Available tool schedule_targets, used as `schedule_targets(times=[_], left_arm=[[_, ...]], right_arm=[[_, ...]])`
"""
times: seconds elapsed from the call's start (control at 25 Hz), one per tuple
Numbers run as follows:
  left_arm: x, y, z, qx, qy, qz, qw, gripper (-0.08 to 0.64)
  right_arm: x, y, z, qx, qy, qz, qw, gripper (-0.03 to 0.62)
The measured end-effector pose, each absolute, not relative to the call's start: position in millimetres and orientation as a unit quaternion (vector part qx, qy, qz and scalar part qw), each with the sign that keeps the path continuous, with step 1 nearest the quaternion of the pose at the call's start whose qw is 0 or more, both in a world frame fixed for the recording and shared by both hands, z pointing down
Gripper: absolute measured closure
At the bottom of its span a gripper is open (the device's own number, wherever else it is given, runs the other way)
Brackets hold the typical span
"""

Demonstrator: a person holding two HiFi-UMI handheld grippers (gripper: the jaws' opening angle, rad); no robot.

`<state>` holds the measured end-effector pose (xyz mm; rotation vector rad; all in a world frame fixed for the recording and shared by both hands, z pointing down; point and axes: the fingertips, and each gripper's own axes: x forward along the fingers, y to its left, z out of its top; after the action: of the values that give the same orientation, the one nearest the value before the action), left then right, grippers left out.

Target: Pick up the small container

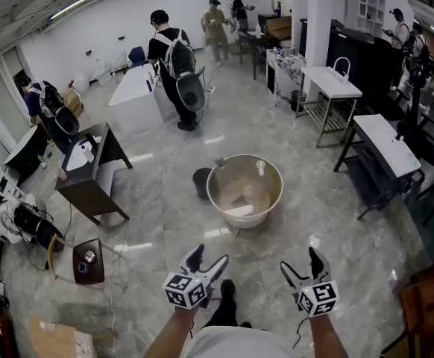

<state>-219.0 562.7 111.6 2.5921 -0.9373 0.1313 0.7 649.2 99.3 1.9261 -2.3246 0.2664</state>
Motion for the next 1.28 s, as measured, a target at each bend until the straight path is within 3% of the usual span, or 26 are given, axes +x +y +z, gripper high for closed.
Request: schedule_targets(times=[1.28], left_arm=[[-177.5, 249.8, 160.7, 0.943, -0.254, 0.101, 0.188, 0.189]], right_arm=[[-2.4, 336.3, 136.8, 0.654, -0.74, 0.118, 0.1, 0.173]])
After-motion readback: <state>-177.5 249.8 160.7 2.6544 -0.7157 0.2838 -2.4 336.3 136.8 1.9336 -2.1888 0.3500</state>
